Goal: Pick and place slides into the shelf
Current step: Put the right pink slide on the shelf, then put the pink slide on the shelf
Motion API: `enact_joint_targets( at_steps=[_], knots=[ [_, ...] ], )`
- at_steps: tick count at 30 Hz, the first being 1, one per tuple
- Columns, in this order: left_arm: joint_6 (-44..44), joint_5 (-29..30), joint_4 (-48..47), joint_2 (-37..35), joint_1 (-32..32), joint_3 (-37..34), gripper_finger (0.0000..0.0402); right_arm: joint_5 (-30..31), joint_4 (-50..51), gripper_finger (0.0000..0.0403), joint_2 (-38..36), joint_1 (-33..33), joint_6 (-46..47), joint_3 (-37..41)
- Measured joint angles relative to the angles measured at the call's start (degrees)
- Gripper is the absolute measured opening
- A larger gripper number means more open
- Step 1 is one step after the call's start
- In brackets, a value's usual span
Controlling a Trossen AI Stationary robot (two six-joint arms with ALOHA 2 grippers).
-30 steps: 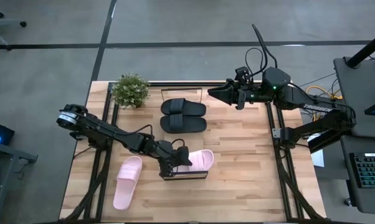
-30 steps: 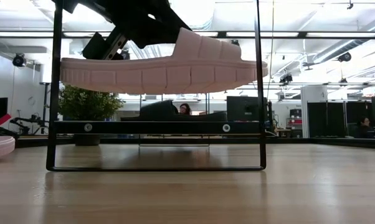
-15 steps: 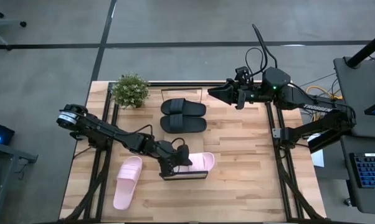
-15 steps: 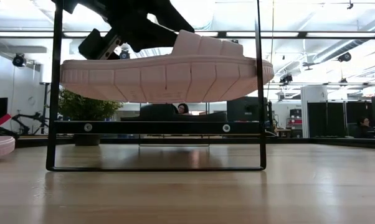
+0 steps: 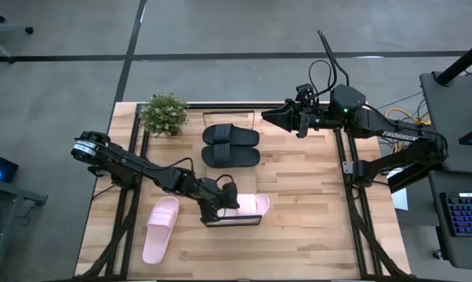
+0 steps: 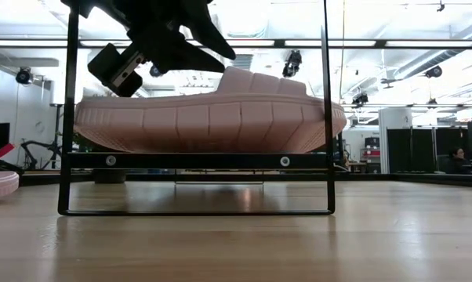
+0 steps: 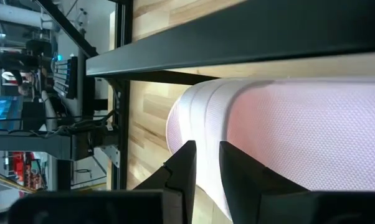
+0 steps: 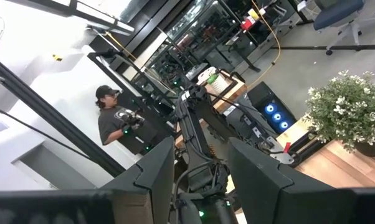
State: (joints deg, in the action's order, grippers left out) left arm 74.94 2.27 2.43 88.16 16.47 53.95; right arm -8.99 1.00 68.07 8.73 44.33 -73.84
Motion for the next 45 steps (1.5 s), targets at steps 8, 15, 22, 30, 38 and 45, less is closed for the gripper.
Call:
enact_joint_targets(
  at_steps=[8,15,22,30,38,45],
  knots=[
    [-2.6,3.4,-1.0,-0.8,0.0,0.0,0.0055,-0.2,0.0,0.0141,0.0,0.0,-0.5,0.0],
    [-4.2,4.4,-4.3,-3.6,0.0,0.0,0.0055,-0.2,0.0,0.0141,0.0,0.0,-0.9,0.0],
    [-8.6,6.5,-7.8,-5.3,0.0,-0.1,0.0055,-0.2,0.0,0.0141,0.0,0.0,-1.5,0.0],
    [-13.2,10.4,-12.3,-8.2,-0.1,-0.6,0.0055,-0.2,0.4,0.0141,0.0,0.0,-2.3,0.0],
    [-19.2,16.4,-16.7,-11.6,-0.1,-0.6,0.0055,-0.2,0.6,0.0141,0.0,0.0,-3.0,0.0],
    [-26.4,19.7,-21.3,-15.2,-0.1,-0.6,0.0055,-0.2,3.7,0.0141,0.0,0.0,-3.4,0.0]
  ],
)
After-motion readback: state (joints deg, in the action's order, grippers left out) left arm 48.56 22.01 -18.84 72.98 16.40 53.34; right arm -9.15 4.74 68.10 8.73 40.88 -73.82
